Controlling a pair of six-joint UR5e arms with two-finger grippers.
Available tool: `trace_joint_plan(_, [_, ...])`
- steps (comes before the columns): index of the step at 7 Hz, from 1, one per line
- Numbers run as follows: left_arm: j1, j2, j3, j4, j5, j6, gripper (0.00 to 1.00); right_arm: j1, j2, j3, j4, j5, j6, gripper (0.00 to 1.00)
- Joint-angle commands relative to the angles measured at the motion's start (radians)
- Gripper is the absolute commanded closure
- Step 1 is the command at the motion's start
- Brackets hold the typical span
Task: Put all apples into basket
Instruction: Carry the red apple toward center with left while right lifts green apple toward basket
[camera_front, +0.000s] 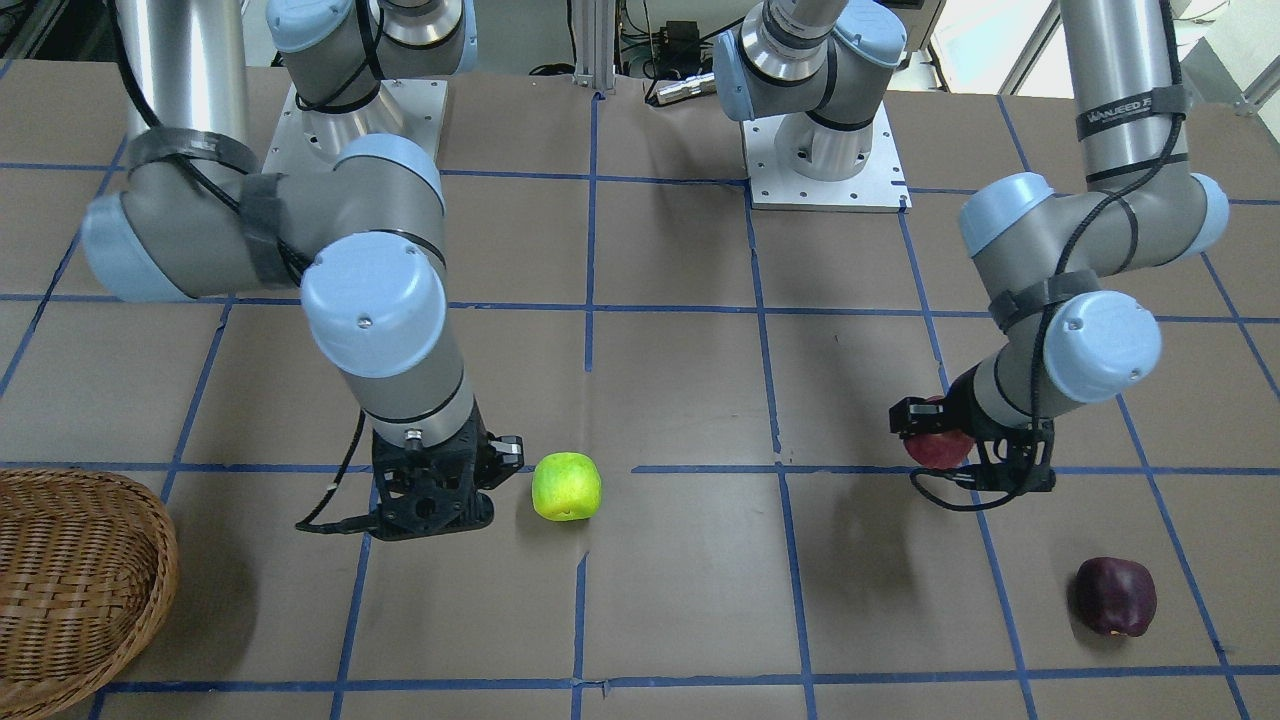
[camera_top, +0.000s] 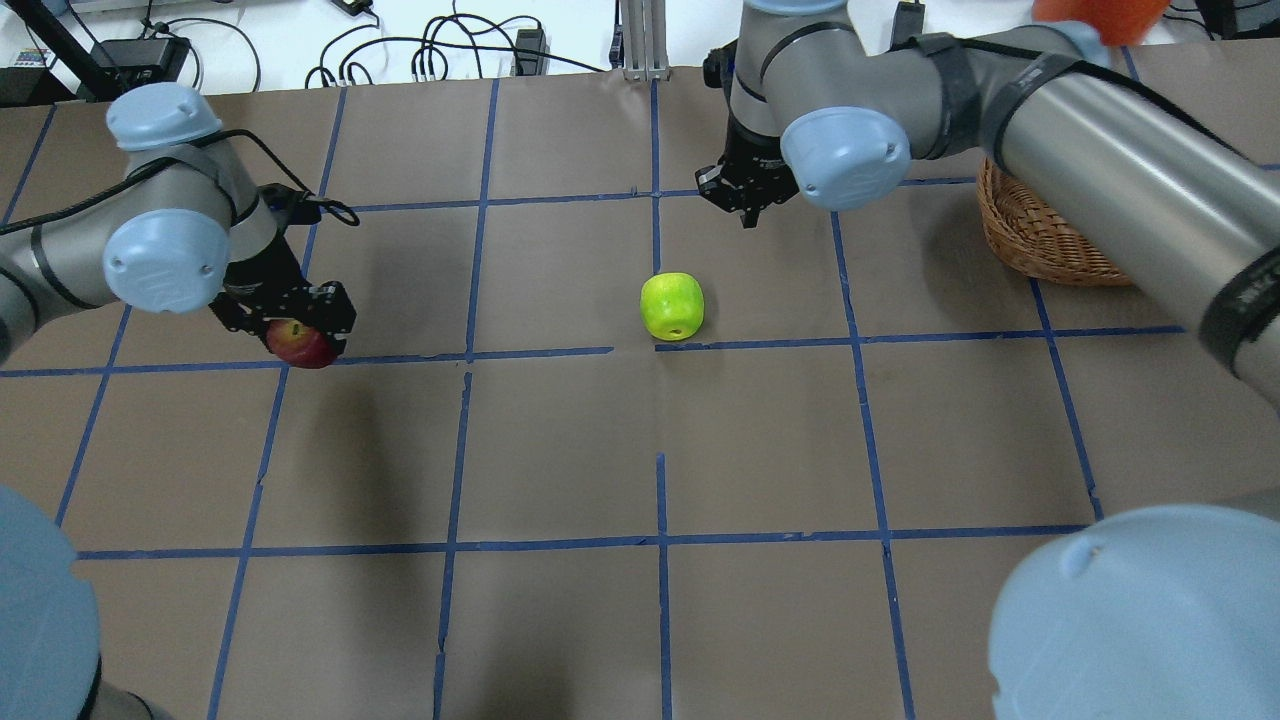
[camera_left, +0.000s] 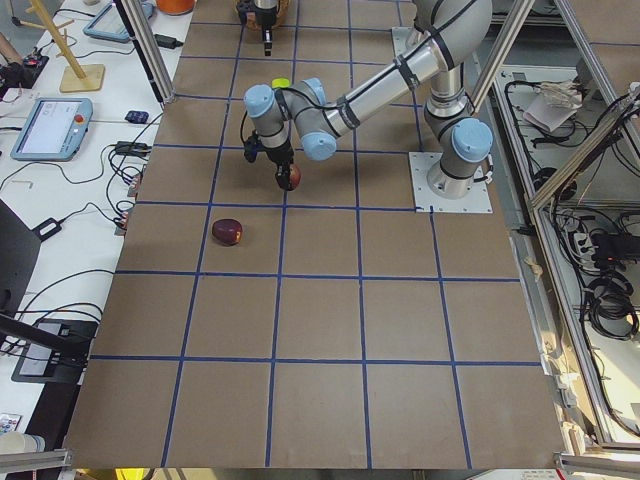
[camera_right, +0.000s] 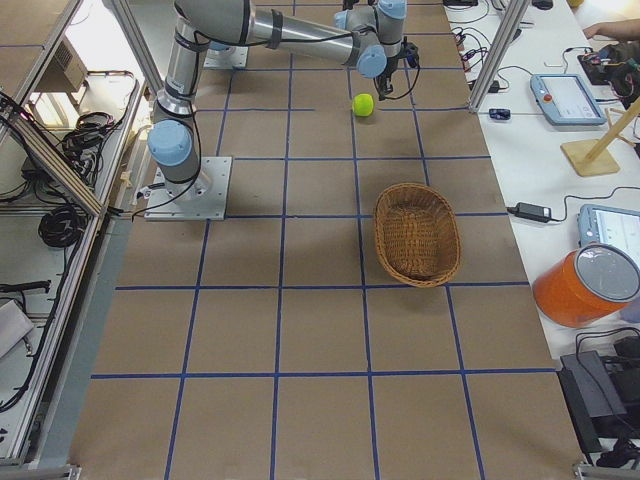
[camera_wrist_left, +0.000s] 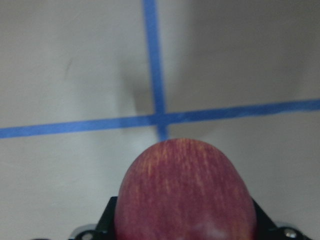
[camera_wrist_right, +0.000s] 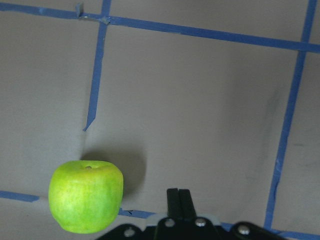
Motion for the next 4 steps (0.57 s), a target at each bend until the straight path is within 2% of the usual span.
trace_joint_plan(1, [-0.199,-0.02,0.019,0.031,-0.096,-0.378,0.64,0.01,-0.002,0.008,0.03,0.093,0.193,0.65])
trace_joint_plan(2, [-0.25,-0.034,0.035,0.043,-0.097,-0.455,0.64,0.063,0.042,0.004,-0.02,0.126,0.205,0.38])
trace_joint_plan(3, [-0.265,-0.039,0.041,0.045,-0.098,-0.505,0.63,0.117,0.08,0.008,-0.048,0.125,0.196,0.01])
trace_joint_plan(4, [-0.268,-0.042,0.04,0.046,-0.1,-0.511,0.63,0.131,0.09,0.01,-0.049,0.126,0.19,0.0])
